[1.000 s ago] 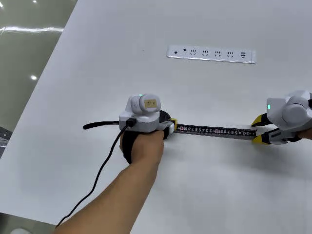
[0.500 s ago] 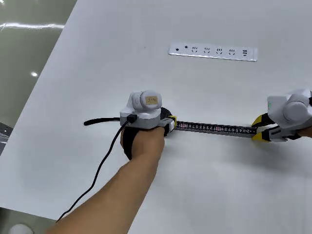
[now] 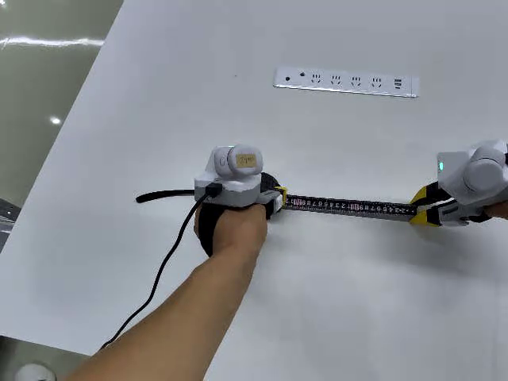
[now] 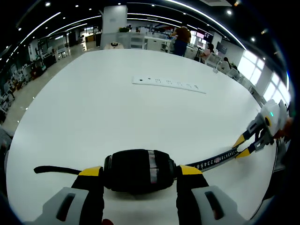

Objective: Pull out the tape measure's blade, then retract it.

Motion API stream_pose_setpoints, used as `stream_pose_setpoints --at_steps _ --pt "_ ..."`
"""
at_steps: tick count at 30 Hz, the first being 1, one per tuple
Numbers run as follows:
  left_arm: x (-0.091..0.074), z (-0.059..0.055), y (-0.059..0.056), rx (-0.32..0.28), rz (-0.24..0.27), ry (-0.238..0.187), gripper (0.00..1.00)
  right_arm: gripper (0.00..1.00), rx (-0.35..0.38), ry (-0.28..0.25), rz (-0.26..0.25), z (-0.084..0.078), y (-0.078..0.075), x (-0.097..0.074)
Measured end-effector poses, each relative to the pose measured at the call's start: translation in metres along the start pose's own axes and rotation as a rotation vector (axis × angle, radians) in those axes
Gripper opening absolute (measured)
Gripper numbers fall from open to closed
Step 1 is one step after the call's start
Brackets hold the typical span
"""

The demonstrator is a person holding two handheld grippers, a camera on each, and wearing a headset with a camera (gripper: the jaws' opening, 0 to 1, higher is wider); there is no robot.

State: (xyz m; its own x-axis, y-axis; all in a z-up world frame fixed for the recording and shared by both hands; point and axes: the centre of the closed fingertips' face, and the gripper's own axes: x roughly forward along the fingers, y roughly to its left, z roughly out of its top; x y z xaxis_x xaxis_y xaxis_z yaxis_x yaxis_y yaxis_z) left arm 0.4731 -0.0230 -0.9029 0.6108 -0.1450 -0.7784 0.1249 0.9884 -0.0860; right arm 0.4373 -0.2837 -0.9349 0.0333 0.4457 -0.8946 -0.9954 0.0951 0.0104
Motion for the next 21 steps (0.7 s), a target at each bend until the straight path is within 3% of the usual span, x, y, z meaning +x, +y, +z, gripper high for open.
stream_pose_setpoints --at_steps 9,21 --pt "-0.001 0.000 0.000 0.021 -0.004 -0.002 0.58 0.14 -0.006 0.007 0.006 0.000 0.000 0.001" --pt "-0.001 0.001 0.000 0.034 -0.013 -0.007 0.57 0.13 -0.014 0.007 0.012 0.014 0.003 0.005"
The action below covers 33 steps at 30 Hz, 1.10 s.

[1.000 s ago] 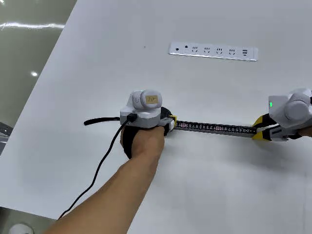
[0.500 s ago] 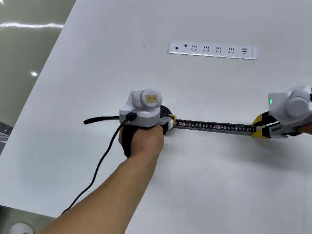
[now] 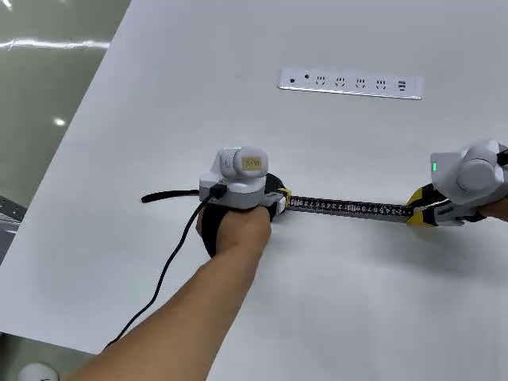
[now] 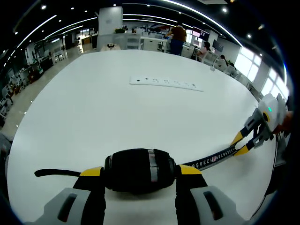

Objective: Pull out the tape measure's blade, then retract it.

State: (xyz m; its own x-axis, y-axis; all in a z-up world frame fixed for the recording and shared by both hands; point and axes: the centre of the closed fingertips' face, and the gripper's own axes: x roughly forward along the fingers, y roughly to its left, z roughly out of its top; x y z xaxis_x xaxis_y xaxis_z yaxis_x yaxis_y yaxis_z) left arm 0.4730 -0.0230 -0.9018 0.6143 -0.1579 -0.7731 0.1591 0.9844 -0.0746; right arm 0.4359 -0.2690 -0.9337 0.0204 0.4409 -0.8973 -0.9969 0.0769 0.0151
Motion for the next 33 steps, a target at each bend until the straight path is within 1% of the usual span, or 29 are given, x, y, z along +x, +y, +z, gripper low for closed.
stream_pose_setpoints --at_steps 7,15,25,33 --pt "0.001 0.000 0.000 0.003 -0.003 -0.001 0.57 0.13 0.000 -0.004 0.000 0.004 0.000 0.002" --pt "0.001 -0.001 0.001 0.006 -0.009 -0.002 0.57 0.13 0.000 -0.016 -0.006 0.012 -0.001 0.005" --pt "0.001 -0.001 0.000 0.010 -0.014 -0.003 0.57 0.13 0.011 -0.054 -0.018 0.028 0.000 0.013" --pt "0.002 -0.001 0.000 0.012 -0.015 -0.005 0.57 0.13 0.011 -0.071 -0.023 0.037 0.000 0.018"
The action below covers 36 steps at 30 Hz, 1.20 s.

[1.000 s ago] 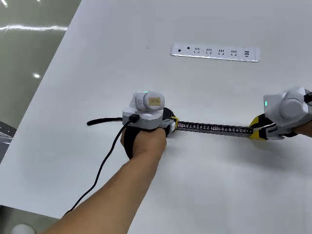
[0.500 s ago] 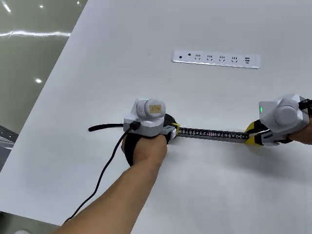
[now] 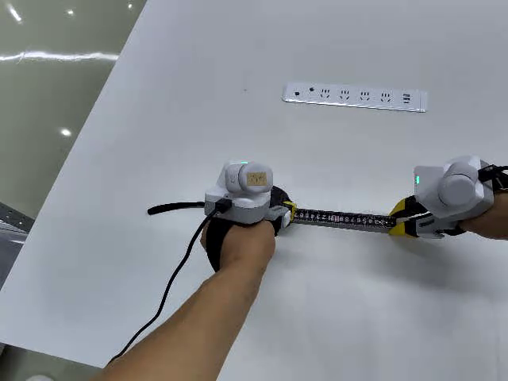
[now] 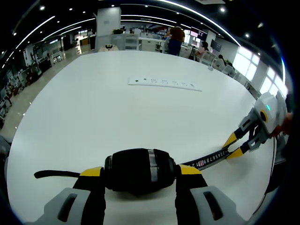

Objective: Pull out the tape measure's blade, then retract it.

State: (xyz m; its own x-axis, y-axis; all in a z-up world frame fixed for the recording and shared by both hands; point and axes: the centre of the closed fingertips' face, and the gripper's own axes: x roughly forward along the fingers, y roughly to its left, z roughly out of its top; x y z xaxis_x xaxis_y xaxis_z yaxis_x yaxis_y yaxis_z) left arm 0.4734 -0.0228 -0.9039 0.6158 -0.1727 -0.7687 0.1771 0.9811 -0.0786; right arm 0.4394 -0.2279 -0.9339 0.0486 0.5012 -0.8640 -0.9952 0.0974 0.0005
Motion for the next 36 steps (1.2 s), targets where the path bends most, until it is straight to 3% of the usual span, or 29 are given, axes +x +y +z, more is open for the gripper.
stream_pose_setpoints --at_steps 9,36 --pt "0.000 0.000 0.000 0.005 -0.003 0.001 0.57 0.13 0.002 -0.023 0.000 0.013 0.002 0.011" --pt "0.000 0.000 0.000 0.012 -0.010 0.000 0.57 0.13 0.036 -0.064 -0.031 0.034 0.004 0.021"
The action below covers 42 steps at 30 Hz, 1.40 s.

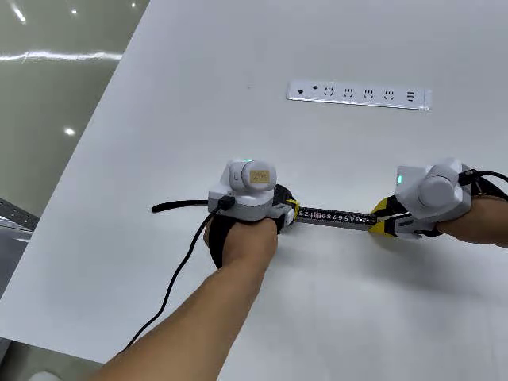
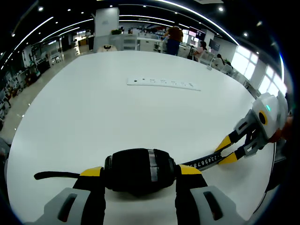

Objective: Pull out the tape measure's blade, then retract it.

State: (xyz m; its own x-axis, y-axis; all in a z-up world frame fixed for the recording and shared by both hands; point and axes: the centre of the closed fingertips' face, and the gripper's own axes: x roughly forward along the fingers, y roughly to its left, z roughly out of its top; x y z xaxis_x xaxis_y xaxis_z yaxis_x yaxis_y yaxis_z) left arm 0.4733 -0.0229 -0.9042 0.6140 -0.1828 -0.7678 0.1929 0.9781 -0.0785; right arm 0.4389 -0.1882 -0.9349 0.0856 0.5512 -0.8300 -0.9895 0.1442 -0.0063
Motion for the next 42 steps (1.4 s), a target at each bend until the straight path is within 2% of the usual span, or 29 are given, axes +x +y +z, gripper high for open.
stream_pose_setpoints --at_steps 19,42 --pt "0.001 0.001 0.000 0.001 0.000 -0.001 0.57 0.13 0.009 -0.036 -0.010 0.020 0.003 0.006" --pt "0.000 0.000 0.000 0.004 -0.004 -0.001 0.57 0.13 0.014 -0.071 -0.017 0.039 -0.003 0.028"
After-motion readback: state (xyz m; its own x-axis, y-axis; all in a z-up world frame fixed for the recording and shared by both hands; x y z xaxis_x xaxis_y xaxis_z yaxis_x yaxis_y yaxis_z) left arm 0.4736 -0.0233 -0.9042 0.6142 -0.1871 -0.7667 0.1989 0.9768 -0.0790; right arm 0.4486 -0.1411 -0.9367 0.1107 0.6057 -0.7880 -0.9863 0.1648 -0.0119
